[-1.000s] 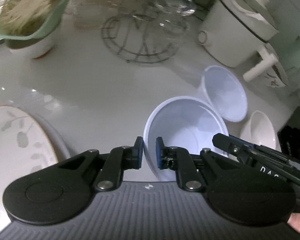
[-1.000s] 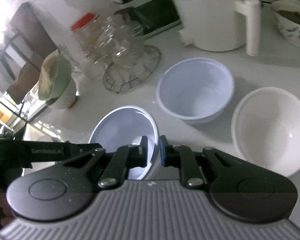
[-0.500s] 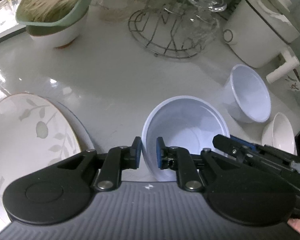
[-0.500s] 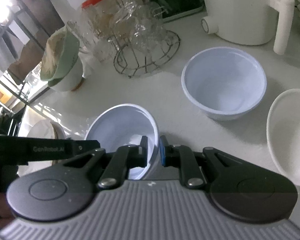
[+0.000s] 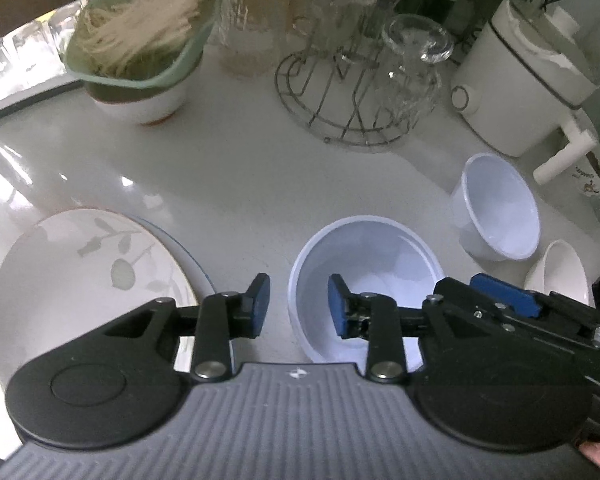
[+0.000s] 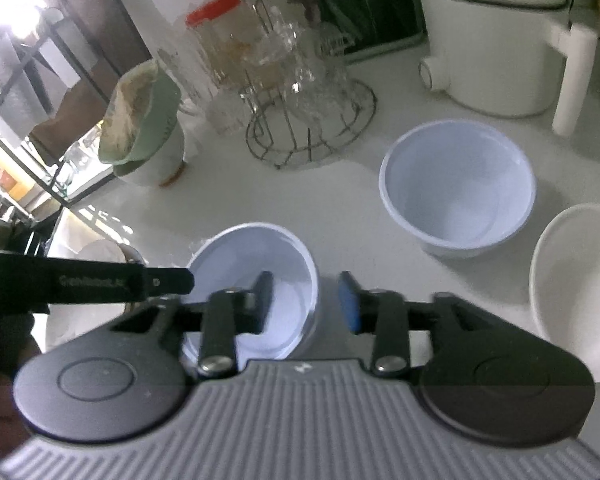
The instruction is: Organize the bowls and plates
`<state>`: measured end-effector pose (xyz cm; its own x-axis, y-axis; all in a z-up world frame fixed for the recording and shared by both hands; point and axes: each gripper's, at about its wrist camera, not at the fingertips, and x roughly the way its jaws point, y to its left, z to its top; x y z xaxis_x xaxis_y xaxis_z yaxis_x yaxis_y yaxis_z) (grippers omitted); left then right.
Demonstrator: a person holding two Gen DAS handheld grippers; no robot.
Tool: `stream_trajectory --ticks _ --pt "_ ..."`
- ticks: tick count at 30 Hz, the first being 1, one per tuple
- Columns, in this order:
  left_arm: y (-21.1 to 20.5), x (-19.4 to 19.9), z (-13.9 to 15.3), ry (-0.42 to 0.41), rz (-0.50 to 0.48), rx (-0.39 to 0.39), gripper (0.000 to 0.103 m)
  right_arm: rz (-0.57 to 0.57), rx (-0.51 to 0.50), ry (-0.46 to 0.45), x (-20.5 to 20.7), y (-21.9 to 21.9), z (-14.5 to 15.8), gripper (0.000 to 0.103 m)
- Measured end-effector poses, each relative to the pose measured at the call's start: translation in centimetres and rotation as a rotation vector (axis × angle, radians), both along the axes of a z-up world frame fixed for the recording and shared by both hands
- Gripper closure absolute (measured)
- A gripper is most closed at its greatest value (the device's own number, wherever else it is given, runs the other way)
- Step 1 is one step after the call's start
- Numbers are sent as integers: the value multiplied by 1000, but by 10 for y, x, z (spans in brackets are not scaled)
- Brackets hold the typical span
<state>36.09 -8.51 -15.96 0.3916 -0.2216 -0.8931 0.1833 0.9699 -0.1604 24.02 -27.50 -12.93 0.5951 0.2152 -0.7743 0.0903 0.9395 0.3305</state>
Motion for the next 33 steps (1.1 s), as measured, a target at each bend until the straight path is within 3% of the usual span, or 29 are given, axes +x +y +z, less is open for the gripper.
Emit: stream_trajectory --ticks 18,23,33 --pt "20 -54 97 -155 -39 -57 66 -43 -41 -164 -46 5 83 59" --pt "29 -73 125 -193 -104 -91 66 -83 -47 -210 -64 17 107 59" --pt "51 -101 147 -254 -181 -110 66 -193 -75 -231 -94 40 124 59"
